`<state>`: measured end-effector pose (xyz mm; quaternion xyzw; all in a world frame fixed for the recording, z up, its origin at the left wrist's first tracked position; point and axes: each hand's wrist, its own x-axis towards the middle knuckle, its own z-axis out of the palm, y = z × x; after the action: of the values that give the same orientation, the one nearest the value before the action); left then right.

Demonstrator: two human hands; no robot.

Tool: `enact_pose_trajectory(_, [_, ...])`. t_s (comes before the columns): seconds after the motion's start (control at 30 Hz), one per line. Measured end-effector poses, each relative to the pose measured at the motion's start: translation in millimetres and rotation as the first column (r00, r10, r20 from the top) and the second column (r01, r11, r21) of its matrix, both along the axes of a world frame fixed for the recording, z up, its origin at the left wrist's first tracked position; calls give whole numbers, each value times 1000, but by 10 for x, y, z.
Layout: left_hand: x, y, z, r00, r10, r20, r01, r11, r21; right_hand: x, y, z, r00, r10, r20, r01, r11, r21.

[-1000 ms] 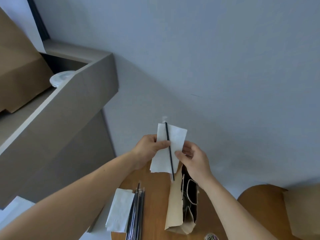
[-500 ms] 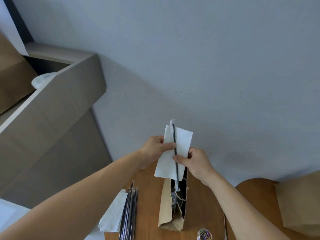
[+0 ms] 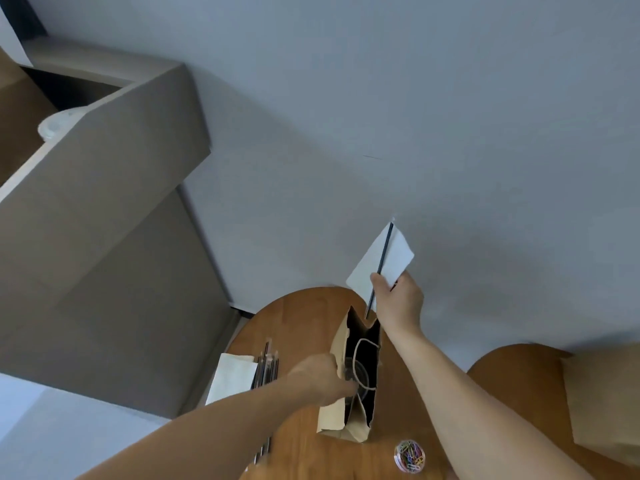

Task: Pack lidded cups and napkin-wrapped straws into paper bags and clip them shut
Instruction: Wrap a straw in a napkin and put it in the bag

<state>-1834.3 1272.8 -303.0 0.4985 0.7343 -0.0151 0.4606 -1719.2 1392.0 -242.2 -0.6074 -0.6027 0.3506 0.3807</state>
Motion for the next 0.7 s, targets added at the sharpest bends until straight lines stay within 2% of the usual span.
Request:
enact_pose_trajectory(0.1, [125, 16, -67, 997, 71, 0, -71, 996, 45, -87, -166, -268, 999, 15, 44, -12, 998, -66])
enact_pose_trajectory(0.23, [32, 22, -151, 946, 287, 150, -288, 958, -18, 11, -445, -457, 988, 56, 141, -28, 981, -192])
enact_pose_trajectory(0.37, [-95, 45, -229, 856, 454, 247, -442, 891, -106, 233, -563, -444, 924, 244, 296, -160, 947, -280])
enact_pose_trajectory(0.53, [-81, -23, -247, 835, 464, 296, -456, 884, -98, 372, -669, -443, 731, 553, 399, -330, 799, -503])
enact_pose_trajectory(0.7, [-33, -113, -226, 862, 427, 272, -431, 901, -47, 210, -692, -786, 661, 594, 459, -237, 746, -623])
